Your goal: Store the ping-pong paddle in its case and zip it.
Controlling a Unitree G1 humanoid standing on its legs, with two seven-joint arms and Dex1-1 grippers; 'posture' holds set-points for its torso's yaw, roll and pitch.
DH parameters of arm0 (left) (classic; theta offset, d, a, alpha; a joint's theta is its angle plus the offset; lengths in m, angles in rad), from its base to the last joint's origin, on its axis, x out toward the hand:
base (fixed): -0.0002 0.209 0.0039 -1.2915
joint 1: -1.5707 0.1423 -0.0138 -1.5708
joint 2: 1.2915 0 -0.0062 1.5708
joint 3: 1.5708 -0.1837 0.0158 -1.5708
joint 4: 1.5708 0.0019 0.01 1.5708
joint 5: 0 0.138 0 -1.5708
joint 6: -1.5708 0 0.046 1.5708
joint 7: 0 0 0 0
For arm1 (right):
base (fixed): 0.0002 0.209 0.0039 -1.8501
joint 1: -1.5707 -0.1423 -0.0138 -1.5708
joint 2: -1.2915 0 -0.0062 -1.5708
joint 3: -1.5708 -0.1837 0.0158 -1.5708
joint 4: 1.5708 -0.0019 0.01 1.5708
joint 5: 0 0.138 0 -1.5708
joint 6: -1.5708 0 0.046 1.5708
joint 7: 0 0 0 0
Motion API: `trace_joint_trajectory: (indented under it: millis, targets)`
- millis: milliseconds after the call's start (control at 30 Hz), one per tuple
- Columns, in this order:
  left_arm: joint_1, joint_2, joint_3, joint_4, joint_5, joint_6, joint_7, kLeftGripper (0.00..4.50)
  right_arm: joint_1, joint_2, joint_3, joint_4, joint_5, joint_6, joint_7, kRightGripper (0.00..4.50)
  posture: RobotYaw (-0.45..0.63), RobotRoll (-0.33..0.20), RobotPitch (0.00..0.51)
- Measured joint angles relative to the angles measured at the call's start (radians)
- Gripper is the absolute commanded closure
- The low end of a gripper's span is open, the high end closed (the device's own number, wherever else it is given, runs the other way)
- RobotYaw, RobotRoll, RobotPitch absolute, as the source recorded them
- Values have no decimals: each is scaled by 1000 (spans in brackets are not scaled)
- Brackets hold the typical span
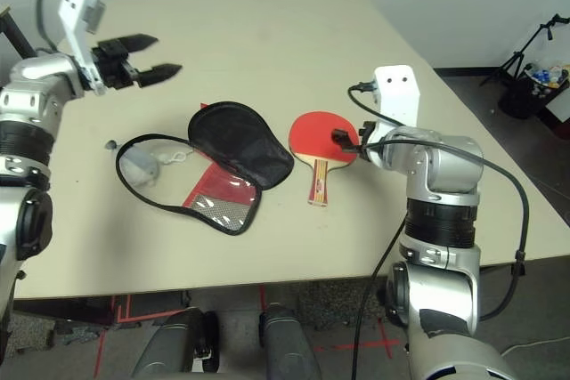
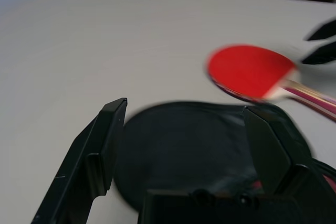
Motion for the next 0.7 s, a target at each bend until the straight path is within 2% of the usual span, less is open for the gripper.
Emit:
trace_joint_trajectory:
  millis: [333, 700]
  targets:
    - [120, -101, -71, -136, 8, 68, -4, 13, -3, 40, 33, 32, -15, 31, -7, 0, -113, 0, 81]
    - [175, -127, -93, -233, 18, 133, 20, 13, -13, 60, 71, 130, -36, -13, -4, 0, -101, 0, 94]
